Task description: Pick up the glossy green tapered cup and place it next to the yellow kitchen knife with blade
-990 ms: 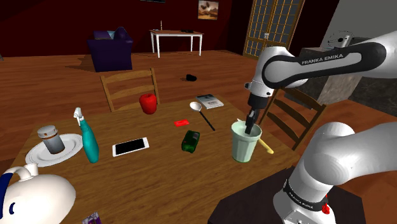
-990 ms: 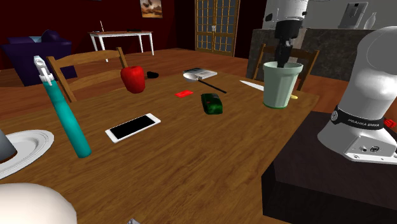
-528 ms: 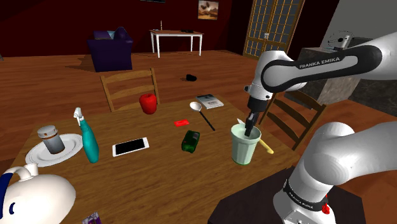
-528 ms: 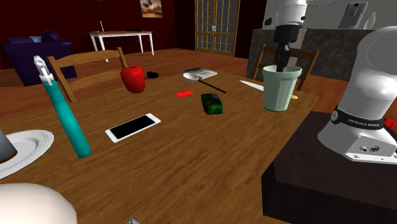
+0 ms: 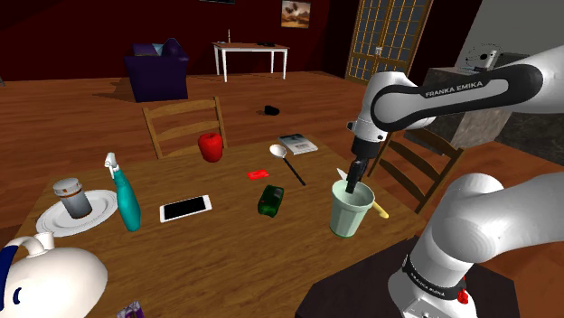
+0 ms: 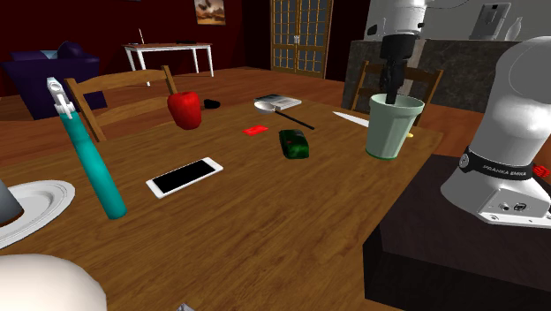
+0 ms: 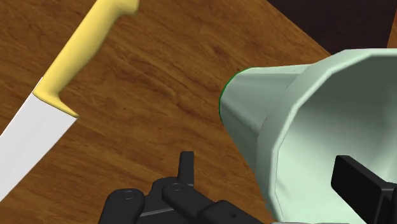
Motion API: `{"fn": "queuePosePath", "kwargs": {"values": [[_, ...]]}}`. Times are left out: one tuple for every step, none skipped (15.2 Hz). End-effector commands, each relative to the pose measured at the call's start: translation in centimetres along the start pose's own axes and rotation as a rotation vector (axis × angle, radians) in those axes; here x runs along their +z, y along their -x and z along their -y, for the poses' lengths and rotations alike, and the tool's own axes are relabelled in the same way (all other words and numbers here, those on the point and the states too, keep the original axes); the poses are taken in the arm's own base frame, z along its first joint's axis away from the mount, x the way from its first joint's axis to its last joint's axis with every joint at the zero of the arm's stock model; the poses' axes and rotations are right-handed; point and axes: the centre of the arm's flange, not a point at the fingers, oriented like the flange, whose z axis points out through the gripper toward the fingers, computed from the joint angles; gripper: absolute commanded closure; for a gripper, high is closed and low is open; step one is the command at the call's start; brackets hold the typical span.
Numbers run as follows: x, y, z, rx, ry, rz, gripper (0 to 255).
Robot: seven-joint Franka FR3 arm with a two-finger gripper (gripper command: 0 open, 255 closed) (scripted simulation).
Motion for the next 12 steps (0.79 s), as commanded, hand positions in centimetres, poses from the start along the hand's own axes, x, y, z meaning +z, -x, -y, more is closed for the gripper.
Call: {"fn": "queuePosePath", "kwargs": {"values": [[-1.3, 0.0, 0.0, 0.0, 0.0, 0.0, 0], [-2.6, 0.0, 0.0, 0.0, 0.0, 0.0, 0], [-4.0, 0.0, 0.0, 0.0, 0.0, 0.0, 0], [-5.0, 0.0, 0.0, 0.0, 0.0, 0.0, 0], [-5.0, 0.0, 0.0, 0.0, 0.0, 0.0, 0], [-5.0, 0.0, 0.0, 0.0, 0.0, 0.0, 0], [-5.0, 0.0, 0.0, 0.0, 0.0, 0.0, 0], [-5.0, 0.0, 0.0, 0.0, 0.0, 0.0, 0], [-5.0, 0.0, 0.0, 0.0, 0.0, 0.0, 0], [-5.0, 0.0, 0.0, 0.0, 0.0, 0.0, 0], [-5.0, 0.0, 0.0, 0.0, 0.0, 0.0, 0], [-5.0, 0.0, 0.0, 0.0, 0.0, 0.0, 0]]}}
